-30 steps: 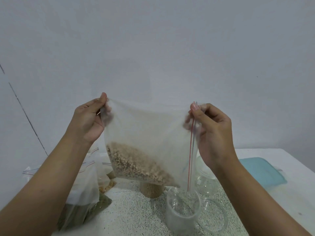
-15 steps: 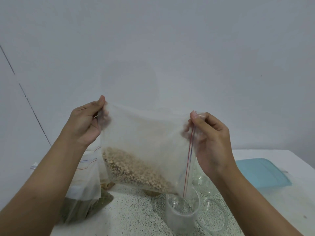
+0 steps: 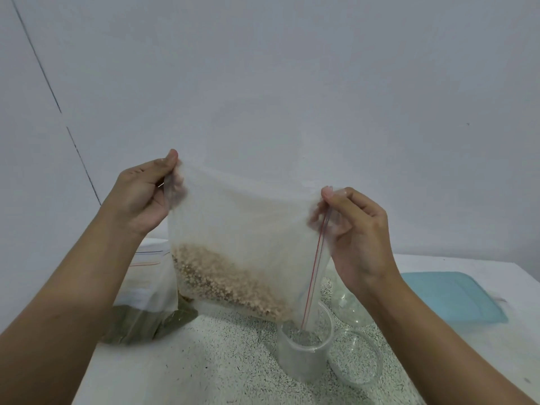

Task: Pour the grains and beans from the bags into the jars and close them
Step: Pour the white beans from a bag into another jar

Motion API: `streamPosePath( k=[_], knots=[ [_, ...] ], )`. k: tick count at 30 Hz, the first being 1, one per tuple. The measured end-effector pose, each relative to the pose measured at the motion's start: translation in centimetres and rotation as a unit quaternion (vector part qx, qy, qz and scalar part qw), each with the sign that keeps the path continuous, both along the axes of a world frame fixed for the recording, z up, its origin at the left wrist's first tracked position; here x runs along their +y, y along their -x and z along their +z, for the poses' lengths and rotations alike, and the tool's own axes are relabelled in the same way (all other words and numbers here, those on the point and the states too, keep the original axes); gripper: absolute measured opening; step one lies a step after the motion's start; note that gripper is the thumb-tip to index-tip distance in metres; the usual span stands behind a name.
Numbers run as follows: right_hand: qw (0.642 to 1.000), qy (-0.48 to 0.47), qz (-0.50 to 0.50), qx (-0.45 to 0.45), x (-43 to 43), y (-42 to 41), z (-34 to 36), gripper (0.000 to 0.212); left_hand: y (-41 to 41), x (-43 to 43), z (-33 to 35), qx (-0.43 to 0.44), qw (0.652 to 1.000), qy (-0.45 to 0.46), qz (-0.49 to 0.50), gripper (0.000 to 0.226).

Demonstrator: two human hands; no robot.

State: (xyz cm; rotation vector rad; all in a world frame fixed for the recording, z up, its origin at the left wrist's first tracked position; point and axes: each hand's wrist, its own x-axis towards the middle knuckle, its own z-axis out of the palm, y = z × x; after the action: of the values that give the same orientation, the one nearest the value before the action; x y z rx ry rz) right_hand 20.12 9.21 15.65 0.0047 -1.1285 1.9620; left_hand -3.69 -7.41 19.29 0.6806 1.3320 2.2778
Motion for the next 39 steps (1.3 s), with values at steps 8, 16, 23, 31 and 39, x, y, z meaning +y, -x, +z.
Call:
streamPosePath(
  k=[8, 16, 23, 31, 39],
  knots=[
    [1.0, 0.016, -0.019, -0.009, -0.1, 0.3, 0.2, 0.017, -0.3, -0.4, 0.1, -0.015, 1.0, -0.001, -0.012, 0.036],
    [0.996, 0.025, -0.079, -0.044, -0.1, 0.1, 0.3, 0.013, -0.4, 0.0, 0.5, -0.018, 0.999, 0.001, -0.05, 0.043],
    [0.993, 0.051, -0.102, -0.041, 0.1, -0.1, -0.2, 0.018, -0.6, 0.5, 0.7, -0.011, 0.996, -0.004, -0.084, 0.037],
    [0.993, 0.057, -0.096, -0.04, 0.5, -0.6, -0.4, 0.015, -1.3, 1.3, 0.9, -0.014, 0.997, -0.011, -0.077, 0.043],
    [0.995, 0.06, -0.07, -0.043, 0.7, -0.9, -0.2, 0.012, -1.8, 1.2, 1.2, -0.021, 0.997, -0.006, -0.068, 0.036]
  ],
)
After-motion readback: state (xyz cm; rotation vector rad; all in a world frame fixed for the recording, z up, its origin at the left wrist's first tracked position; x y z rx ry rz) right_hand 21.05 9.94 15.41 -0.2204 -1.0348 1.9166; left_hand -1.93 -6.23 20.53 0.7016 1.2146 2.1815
